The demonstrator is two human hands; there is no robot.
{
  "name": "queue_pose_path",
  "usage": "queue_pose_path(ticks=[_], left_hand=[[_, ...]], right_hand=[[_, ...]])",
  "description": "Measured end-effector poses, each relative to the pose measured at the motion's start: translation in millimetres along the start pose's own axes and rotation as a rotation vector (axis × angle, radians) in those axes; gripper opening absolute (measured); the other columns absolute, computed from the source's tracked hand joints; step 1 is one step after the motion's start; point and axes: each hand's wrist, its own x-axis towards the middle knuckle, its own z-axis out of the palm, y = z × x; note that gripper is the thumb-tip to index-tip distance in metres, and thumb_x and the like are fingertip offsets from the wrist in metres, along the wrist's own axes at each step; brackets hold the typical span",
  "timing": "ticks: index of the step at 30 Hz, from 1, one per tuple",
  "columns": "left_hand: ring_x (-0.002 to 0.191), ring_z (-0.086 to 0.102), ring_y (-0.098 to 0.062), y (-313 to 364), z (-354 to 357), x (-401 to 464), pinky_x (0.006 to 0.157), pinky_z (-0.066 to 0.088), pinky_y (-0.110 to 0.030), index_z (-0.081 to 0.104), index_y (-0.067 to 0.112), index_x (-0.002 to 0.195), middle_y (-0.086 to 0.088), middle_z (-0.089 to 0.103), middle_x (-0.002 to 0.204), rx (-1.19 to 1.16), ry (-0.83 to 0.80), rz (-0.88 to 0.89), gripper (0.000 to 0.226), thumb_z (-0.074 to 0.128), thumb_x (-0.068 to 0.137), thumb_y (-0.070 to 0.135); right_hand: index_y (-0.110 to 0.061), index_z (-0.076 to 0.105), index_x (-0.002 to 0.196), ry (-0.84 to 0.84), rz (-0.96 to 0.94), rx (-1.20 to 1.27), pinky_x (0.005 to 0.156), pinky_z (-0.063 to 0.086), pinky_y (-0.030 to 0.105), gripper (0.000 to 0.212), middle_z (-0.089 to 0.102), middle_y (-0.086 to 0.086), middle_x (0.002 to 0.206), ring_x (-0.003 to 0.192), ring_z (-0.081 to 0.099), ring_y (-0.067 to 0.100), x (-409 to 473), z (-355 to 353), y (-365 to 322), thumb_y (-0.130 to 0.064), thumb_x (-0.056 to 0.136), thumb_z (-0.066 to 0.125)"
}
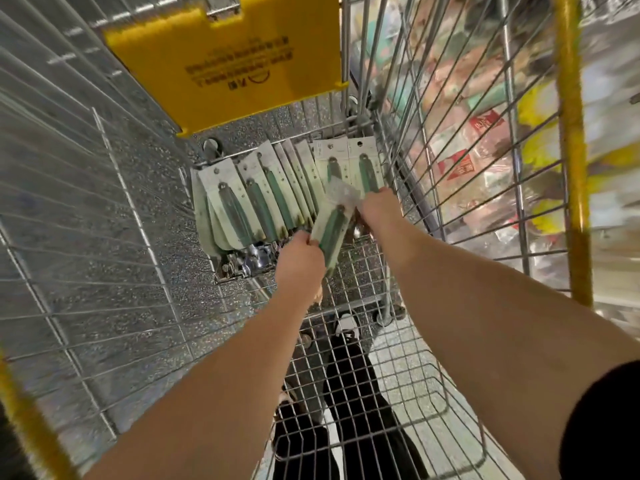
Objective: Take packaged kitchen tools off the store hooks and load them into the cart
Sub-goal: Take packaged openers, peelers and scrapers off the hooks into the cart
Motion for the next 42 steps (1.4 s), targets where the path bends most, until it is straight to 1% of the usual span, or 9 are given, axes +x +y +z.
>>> queue_pose_path(ticks=[4,10,14,16,22,26,31,37,42], left_hand=[[0.058,0.053,-0.013,8.3,-23.6,24.5,0.047,0.044,-0.025,0.057,0.009,0.125,-0.003,0.06,0.087,-0.078,0.105,0.033,0.027,0.04,0.106,0.017],[0.061,0.055,-0.012,13.3,-38.1,47.6,0.046,0.044,-0.022,0.055,0.01,0.134,-0.001,0.062,0.087,-0.214,0.163,-0.037,0.033,0.044,0.103,0.014],[0.087,0.062,-0.025,15.2,-43.7,53.8,0.084,0.06,-0.045,0.058,0.009,0.13,-0.013,0.068,0.112,-0.319,0.14,-0.106,0.035,0.049,0.097,0.015],[0.087,0.067,-0.027,18.6,-45.9,52.8,0.078,0.062,-0.038,0.053,0.009,0.138,0.002,0.062,0.094,-0.303,0.106,-0.114,0.038,0.047,0.1,0.011],[0.089,0.068,-0.03,19.6,-52.0,51.6,0.089,0.058,-0.05,0.045,0.009,0.147,0.004,0.052,0.082,-0.386,0.112,-0.149,0.046,0.047,0.102,0.009],[0.086,0.059,-0.026,17.8,-50.8,49.3,0.092,0.057,-0.052,0.044,0.009,0.146,0.001,0.055,0.086,-0.458,0.107,-0.167,0.045,0.048,0.102,0.009],[0.084,0.063,-0.025,17.9,-53.7,45.5,0.089,0.059,-0.051,0.042,0.012,0.149,-0.002,0.057,0.094,-0.491,0.087,-0.204,0.047,0.048,0.102,0.009],[0.07,0.057,-0.02,15.5,-55.4,42.9,0.091,0.057,-0.052,0.043,0.009,0.147,-0.002,0.054,0.088,-0.513,0.093,-0.207,0.044,0.047,0.103,0.007],[0.084,0.061,-0.023,13.5,-57.7,37.8,0.088,0.059,-0.047,0.044,0.008,0.146,-0.002,0.056,0.092,-0.465,0.104,-0.201,0.043,0.048,0.103,0.009]], right_hand=[[-0.011,0.046,0.138,0.052,-0.026,-0.059,0.071,0.057,0.037,0.048,0.06,0.011,0.122,0.097,0.062,0.027,2.2,11.4,-3.0,-0.025,0.092,0.048],[-0.016,0.04,0.145,0.031,-0.071,-0.163,0.103,0.047,0.052,0.071,0.047,0.01,0.141,0.123,0.05,0.031,1.2,25.9,2.5,-0.051,0.087,0.061],[-0.018,0.031,0.151,-0.043,-0.062,-0.039,0.107,0.042,0.055,0.089,0.041,0.01,0.148,0.126,0.05,0.033,3.8,32.0,-0.4,-0.056,0.08,0.07],[-0.017,0.025,0.154,-0.026,-0.067,-0.074,0.113,0.032,0.06,0.097,0.036,0.012,0.154,0.138,0.04,0.036,4.1,33.0,-2.7,-0.057,0.079,0.072],[-0.011,0.023,0.154,0.002,-0.085,-0.066,0.108,0.042,0.05,0.101,0.042,0.01,0.148,0.128,0.049,0.033,5.6,30.6,-8.2,-0.057,0.08,0.074],[-0.006,0.026,0.153,-0.102,-0.133,0.062,0.063,0.053,0.027,0.095,0.057,-0.001,0.106,0.072,0.06,0.012,5.7,25.6,-8.2,-0.051,0.085,0.073],[-0.013,0.023,0.157,-0.239,-0.164,0.123,0.114,0.032,0.049,0.086,0.036,0.01,0.157,0.141,0.039,0.033,-7.4,24.5,-16.0,-0.06,0.092,0.057],[-0.015,0.025,0.156,-0.308,-0.129,0.151,0.116,0.028,0.053,0.086,0.04,0.009,0.154,0.139,0.041,0.033,-11.8,22.4,-12.9,-0.045,0.089,0.069],[-0.012,0.047,0.143,-0.169,-0.124,0.217,0.106,0.046,0.049,0.072,0.062,0.002,0.125,0.11,0.061,0.024,-18.0,19.7,-5.6,-0.041,0.083,0.077]])
